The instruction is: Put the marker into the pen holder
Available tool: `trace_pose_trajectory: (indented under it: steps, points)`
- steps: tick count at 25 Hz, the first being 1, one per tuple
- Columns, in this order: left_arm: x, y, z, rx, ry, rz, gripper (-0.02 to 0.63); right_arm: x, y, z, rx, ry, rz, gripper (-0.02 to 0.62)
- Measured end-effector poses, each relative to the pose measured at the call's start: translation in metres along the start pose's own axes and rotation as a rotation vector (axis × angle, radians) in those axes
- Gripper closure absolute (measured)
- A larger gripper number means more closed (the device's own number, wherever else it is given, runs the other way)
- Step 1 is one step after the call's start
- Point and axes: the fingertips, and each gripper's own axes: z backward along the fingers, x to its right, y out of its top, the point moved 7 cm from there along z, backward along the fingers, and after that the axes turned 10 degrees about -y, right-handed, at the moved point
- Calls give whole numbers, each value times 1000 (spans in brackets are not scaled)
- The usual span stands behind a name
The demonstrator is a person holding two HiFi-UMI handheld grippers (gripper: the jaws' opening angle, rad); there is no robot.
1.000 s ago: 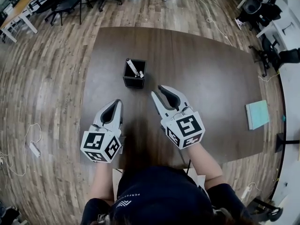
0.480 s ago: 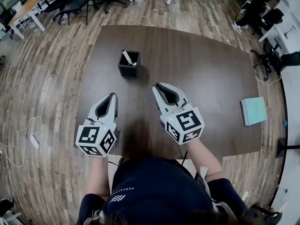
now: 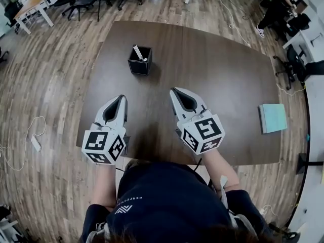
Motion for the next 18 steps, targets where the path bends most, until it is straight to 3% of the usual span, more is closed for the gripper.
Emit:
trace_pose_trajectory:
  steps: [10, 18]
  points:
    - [0, -2, 11, -2, 40, -20, 601, -3, -14, 1, -47, 56, -93, 595]
    - [-3, -2, 15, 0, 50, -22, 601, -6, -18, -1, -61, 65, -91, 595]
